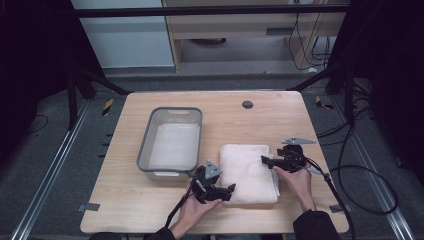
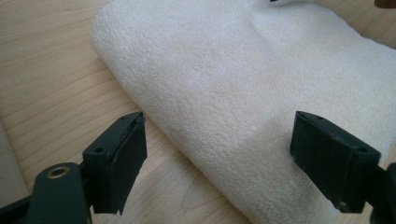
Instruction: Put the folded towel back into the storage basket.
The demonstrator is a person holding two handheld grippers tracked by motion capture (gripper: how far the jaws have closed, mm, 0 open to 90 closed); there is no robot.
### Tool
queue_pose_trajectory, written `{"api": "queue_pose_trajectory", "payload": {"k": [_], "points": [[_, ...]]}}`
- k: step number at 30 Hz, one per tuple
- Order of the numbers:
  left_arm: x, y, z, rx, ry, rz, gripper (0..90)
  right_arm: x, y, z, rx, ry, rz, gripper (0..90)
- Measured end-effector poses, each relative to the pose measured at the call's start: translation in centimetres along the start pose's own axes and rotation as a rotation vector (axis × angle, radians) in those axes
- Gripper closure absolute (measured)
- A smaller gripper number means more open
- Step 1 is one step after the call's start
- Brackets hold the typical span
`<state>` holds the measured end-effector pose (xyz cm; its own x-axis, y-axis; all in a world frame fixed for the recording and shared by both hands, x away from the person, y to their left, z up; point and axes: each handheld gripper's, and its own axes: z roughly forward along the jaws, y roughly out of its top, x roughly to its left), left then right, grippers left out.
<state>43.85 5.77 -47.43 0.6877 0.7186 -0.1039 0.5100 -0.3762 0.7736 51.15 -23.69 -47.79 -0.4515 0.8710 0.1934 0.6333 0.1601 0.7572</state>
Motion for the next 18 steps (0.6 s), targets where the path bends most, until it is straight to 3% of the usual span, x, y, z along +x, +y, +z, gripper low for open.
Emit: {"api": "queue_pose_trajectory", "payload": {"k": [11, 18], "points": [[-0.3, -0.5, 1.5, 0.019, -0.001, 0.009, 13.7, 0.2, -0.5, 1.2, 0.055, 0.003, -0.002, 23.2], [0.1, -0.8, 2.4, 0.048, -0.044, -0.042, 13.4, 0.2, -0.7, 1.7, 0.082, 0.008, 0.014, 23.6]]}}
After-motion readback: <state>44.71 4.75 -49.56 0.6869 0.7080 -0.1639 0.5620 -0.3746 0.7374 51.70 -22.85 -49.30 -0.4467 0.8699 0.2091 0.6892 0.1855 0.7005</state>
